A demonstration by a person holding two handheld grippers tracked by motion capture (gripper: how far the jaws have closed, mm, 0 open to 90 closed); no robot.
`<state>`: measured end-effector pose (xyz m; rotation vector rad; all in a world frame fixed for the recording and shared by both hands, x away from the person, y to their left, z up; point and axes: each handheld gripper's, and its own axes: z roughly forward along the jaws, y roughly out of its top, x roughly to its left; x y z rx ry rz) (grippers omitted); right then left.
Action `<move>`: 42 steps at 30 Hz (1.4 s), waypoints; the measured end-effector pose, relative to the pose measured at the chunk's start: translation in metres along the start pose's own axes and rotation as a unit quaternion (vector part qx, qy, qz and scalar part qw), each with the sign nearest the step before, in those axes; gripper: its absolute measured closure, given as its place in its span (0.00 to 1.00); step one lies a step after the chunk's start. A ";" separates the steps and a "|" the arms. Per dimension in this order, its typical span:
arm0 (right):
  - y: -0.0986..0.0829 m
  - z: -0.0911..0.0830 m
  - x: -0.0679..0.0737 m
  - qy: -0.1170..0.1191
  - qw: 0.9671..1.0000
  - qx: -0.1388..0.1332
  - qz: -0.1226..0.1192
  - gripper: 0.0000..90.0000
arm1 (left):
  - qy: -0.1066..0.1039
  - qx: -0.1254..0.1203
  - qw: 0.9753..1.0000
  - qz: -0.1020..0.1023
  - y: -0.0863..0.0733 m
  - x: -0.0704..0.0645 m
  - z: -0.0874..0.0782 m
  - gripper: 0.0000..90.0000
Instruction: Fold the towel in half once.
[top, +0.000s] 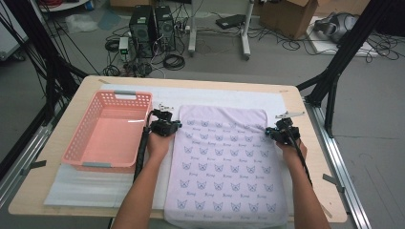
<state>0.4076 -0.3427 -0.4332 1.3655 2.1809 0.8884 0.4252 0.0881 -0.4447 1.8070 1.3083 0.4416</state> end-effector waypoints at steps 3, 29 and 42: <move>0.008 -0.001 0.000 -0.013 1.000 -0.004 -0.011 0.96 | 0.000 -0.014 1.000 -0.015 0.006 0.001 -0.001 0.98; -0.030 -0.072 0.018 0.028 0.996 -0.087 -0.008 0.96 | -0.077 -0.047 0.995 0.047 -0.013 -0.028 -0.086 0.98; -0.093 -0.105 0.042 0.068 0.993 -0.094 0.002 0.95 | -0.112 -0.023 0.991 0.069 -0.068 -0.044 -0.115 0.98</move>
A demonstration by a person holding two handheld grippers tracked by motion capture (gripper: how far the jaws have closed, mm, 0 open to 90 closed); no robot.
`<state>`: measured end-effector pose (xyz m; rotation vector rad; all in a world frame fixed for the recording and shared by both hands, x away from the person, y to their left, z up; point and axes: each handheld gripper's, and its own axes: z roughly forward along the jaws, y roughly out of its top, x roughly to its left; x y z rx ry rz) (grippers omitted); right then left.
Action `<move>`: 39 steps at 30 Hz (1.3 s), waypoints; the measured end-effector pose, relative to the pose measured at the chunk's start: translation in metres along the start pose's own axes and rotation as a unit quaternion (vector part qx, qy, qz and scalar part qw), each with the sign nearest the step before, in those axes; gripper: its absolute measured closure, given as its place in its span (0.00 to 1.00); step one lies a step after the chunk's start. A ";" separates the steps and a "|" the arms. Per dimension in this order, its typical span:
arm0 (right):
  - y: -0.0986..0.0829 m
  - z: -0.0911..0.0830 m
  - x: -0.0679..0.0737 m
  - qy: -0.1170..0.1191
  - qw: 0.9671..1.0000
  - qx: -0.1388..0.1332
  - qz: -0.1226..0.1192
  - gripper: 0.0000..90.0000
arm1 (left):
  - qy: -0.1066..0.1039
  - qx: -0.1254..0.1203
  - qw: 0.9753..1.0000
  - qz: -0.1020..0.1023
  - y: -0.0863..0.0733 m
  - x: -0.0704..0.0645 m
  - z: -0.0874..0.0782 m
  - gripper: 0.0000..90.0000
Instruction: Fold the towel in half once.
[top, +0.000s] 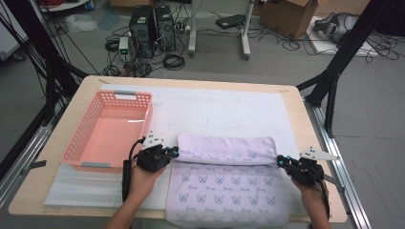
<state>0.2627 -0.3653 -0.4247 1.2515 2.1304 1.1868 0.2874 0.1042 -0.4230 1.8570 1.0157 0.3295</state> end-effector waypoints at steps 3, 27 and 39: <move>-0.003 -0.002 0.004 -0.001 1.000 0.019 -0.002 0.91 | 0.015 0.002 1.000 0.017 -0.006 -0.004 0.002 0.97; 0.046 0.084 -0.030 -0.070 0.989 0.124 0.037 0.59 | 0.053 -0.006 0.998 -0.036 0.042 0.028 0.051 0.48; 0.044 0.080 -0.031 -0.056 0.991 0.120 0.018 0.94 | 0.060 0.075 0.995 -0.002 0.027 0.026 0.076 0.66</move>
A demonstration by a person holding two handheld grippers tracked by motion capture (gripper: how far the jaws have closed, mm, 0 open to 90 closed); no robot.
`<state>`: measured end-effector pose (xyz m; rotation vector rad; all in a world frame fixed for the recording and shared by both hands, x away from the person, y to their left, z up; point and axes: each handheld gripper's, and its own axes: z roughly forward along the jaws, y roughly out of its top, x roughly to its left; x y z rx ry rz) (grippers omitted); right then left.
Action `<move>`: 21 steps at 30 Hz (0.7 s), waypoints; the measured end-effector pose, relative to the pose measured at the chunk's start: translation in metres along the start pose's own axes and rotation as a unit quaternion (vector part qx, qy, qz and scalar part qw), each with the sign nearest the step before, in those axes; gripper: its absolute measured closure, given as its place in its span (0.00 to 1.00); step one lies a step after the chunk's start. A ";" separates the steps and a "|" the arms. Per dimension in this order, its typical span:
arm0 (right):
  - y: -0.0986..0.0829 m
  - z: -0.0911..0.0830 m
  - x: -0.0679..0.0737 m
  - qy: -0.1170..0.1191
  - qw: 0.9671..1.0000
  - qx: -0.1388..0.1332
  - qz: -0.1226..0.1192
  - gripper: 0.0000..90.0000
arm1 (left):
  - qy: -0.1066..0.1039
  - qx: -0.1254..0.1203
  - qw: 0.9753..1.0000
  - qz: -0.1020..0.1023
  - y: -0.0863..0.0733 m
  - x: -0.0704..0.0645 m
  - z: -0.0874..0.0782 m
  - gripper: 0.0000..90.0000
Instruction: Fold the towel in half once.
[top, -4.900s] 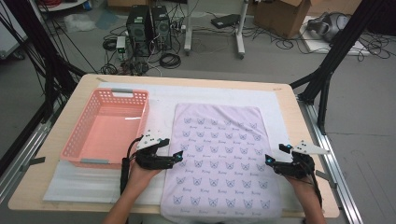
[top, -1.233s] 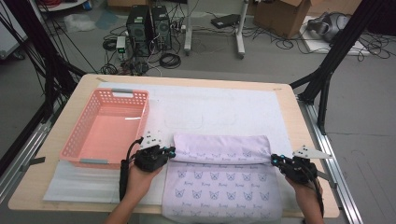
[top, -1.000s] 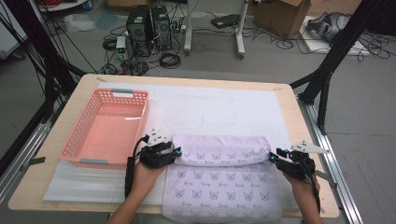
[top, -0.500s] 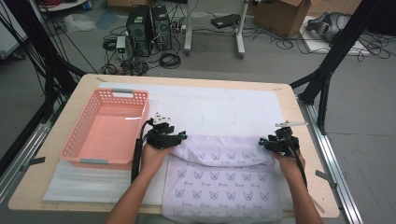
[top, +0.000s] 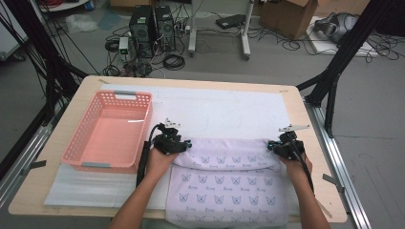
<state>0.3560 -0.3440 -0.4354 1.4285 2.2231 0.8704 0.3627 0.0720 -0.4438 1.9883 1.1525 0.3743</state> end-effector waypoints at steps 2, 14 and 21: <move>-0.002 -0.001 -0.003 0.008 1.000 -0.005 0.012 0.94 | -0.007 0.002 1.000 0.000 -0.001 0.002 -0.001 0.87; -0.010 -0.048 -0.001 0.028 0.995 -0.096 0.010 0.95 | -0.033 -0.083 0.996 -0.013 0.005 -0.003 -0.041 0.98; -0.032 -0.084 0.017 0.044 0.990 -0.138 -0.003 0.95 | -0.066 -0.119 0.991 -0.018 -0.017 -0.015 -0.079 0.97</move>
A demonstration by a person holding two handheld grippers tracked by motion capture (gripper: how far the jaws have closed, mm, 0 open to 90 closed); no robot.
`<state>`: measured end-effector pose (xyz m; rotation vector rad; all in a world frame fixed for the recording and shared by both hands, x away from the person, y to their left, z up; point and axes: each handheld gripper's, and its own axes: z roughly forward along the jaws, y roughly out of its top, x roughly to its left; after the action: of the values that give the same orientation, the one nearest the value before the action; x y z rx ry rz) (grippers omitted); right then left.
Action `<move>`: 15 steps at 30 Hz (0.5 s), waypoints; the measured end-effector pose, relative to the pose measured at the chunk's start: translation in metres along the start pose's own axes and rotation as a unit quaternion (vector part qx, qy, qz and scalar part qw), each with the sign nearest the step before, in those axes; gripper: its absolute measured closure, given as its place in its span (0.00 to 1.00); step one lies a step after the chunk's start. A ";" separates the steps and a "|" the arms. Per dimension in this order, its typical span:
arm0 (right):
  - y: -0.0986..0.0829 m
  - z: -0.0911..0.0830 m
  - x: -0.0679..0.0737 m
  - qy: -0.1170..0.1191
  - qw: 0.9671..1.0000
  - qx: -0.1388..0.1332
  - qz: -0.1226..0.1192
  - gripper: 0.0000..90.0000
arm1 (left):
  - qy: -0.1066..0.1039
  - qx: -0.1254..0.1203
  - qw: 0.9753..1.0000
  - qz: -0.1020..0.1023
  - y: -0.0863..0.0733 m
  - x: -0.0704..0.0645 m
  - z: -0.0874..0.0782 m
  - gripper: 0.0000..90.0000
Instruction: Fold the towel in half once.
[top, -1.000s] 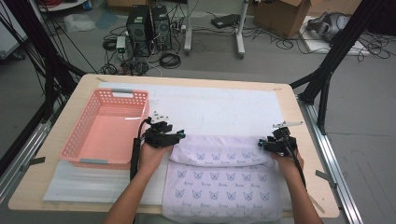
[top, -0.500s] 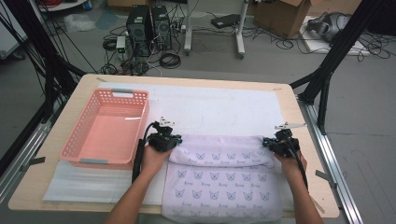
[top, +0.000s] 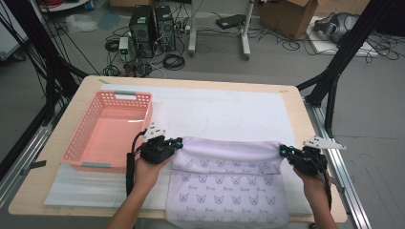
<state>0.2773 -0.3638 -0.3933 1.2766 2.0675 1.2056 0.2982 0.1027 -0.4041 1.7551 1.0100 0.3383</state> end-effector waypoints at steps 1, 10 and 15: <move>-0.004 -0.007 0.002 0.002 1.000 -0.007 0.001 0.95 | -0.003 -0.004 1.000 0.001 -0.004 -0.002 -0.006 0.97; -0.038 -0.041 0.027 0.009 1.000 -0.013 0.003 0.94 | -0.010 -0.012 1.000 0.025 -0.039 -0.035 -0.040 0.97; -0.060 -0.053 0.038 0.008 1.000 -0.007 0.018 0.93 | -0.012 -0.008 1.000 0.016 -0.056 -0.043 -0.052 0.97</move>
<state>0.1908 -0.3670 -0.4122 1.3077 2.0521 1.2462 0.2121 0.1092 -0.4212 1.7579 0.9594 0.3439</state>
